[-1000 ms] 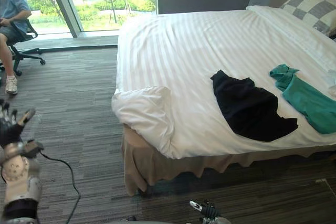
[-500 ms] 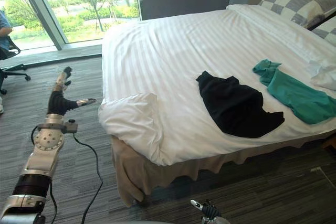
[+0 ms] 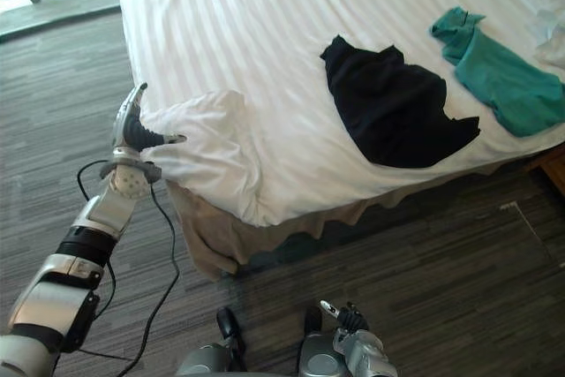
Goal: Tidy the bed and pick cloth on bed and put in laundry
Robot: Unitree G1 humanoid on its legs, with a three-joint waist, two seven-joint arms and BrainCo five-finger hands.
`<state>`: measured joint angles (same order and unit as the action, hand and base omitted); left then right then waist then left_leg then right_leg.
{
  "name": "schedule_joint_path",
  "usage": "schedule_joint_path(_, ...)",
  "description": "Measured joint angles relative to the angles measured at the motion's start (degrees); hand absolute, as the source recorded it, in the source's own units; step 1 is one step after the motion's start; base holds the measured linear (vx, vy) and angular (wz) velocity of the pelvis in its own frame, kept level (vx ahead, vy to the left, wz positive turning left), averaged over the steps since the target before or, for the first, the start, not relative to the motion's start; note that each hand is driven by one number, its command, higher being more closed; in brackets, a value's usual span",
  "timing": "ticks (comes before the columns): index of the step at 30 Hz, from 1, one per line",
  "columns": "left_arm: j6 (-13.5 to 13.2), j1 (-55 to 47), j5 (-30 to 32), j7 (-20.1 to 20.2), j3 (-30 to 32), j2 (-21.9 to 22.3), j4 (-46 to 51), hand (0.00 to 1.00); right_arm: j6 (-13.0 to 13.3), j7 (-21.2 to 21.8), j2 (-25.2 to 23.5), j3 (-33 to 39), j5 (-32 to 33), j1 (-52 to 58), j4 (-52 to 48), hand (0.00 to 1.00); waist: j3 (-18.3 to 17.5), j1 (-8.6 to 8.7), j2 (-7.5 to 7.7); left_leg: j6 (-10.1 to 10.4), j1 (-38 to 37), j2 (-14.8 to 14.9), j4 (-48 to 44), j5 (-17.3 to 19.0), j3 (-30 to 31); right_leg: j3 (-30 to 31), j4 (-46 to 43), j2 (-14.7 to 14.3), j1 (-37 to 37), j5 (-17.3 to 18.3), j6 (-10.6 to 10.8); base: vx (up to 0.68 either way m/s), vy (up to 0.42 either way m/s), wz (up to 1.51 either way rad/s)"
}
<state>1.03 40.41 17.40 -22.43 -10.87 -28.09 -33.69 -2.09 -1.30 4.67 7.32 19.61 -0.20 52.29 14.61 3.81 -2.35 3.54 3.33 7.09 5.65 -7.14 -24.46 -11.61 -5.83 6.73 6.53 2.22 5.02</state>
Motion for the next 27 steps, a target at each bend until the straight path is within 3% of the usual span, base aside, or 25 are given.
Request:
schedule_joint_path(9,2.65,9.02,0.18,-0.69,-0.34,-2.75,-0.81,0.00,2.55,-0.79,1.05,-1.01,3.94,-2.24,-2.47,0.00,4.62,0.32,-1.24,-0.50,4.49,-0.13,-0.01,-1.95,0.05,1.89,-5.85,0.52,8.02,0.85,-0.67,-0.04,-0.002,-0.06)
schedule_joint_path(12,4.55,11.52,0.06,-0.80,-0.68,-3.62,-1.51,0.00,3.81,-1.77,1.09,-1.00,4.49,-2.51,-4.50,0.00,5.78,0.59,-1.24,-0.73,6.69,-0.45,0.00,-2.12,-0.06,2.65,-8.12,0.93,11.61,1.47,-0.85,-0.05,0.005,-0.04)
schedule_joint_path(18,8.57,14.45,-0.58,-0.78,-2.42,-5.34,-2.13,0.00,3.87,-2.54,1.44,-0.97,6.88,-4.49,-6.86,0.00,8.13,1.42,-1.15,-0.98,9.78,-1.23,-0.01,-2.54,-0.45,3.78,-10.40,1.79,16.21,1.04,-0.22,0.00,0.002,-0.03)
schedule_joint_path(22,10.04,18.65,-0.58,-0.72,-2.77,-5.33,-2.80,0.00,4.80,-2.87,1.47,-0.96,9.50,-7.57,-9.03,0.00,10.01,1.19,-0.91,-0.98,11.96,-1.31,-0.03,-3.03,-1.62,4.92,-11.14,1.78,19.36,0.20,-0.21,0.04,-0.014,-0.09)
schedule_joint_path(27,10.03,24.07,-0.54,-1.76,-5.05,-4.63,-3.74,0.00,5.62,-2.79,1.49,-0.98,11.76,-9.90,-12.30,0.00,11.95,1.21,-0.61,-0.94,13.89,-1.21,-0.03,-3.27,-1.96,5.26,-11.12,1.63,21.52,-0.28,-0.30,0.04,-0.020,-0.04)
